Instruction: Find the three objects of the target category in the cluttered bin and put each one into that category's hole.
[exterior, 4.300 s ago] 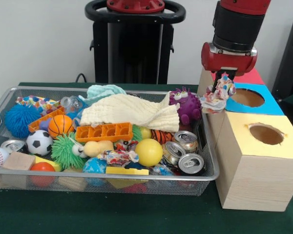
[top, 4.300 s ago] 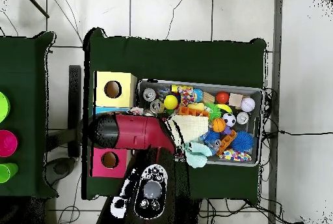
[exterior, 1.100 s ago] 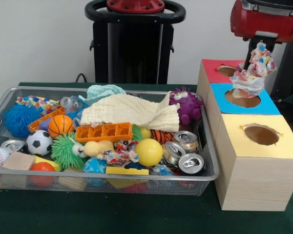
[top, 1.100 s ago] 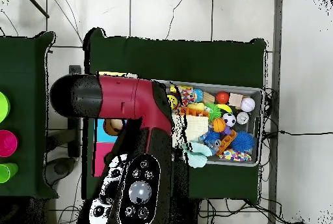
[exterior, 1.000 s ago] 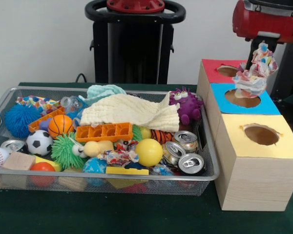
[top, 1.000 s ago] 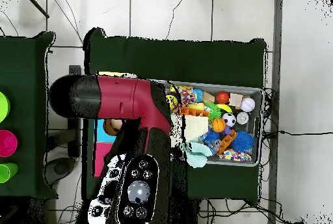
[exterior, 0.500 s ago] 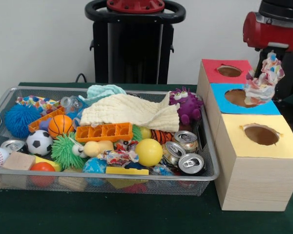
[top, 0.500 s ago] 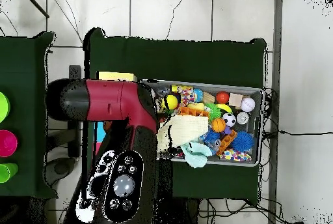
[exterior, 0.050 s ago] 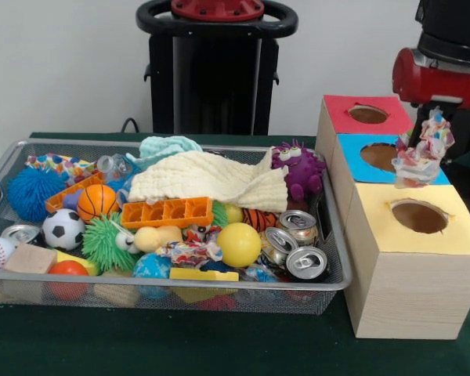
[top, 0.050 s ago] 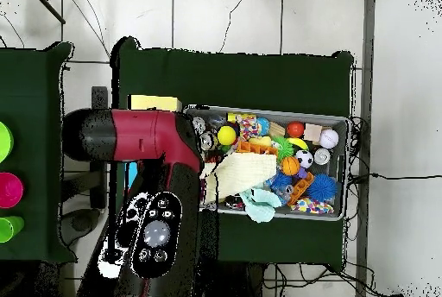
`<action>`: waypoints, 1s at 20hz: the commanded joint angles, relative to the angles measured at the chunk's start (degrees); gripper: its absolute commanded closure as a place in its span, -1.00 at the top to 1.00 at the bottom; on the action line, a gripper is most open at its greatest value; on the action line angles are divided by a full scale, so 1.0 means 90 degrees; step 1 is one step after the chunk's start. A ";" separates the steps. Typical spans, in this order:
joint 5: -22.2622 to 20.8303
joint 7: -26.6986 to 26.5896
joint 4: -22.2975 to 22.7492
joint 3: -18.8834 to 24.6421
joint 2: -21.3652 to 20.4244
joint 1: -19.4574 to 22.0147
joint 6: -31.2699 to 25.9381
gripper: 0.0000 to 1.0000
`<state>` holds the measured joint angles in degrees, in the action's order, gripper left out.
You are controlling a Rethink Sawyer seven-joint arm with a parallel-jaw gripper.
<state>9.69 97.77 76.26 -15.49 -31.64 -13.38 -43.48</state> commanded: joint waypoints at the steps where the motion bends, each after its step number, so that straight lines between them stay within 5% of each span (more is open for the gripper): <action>1: 0.0134 0.1530 0.0340 0.0360 0.0470 0.0101 0.0429 -1.00; 20: 0.0422 0.1686 0.0264 0.0481 0.0894 0.0042 0.0970 -1.00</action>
<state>10.91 97.77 76.25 -15.48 -26.98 -13.39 -37.27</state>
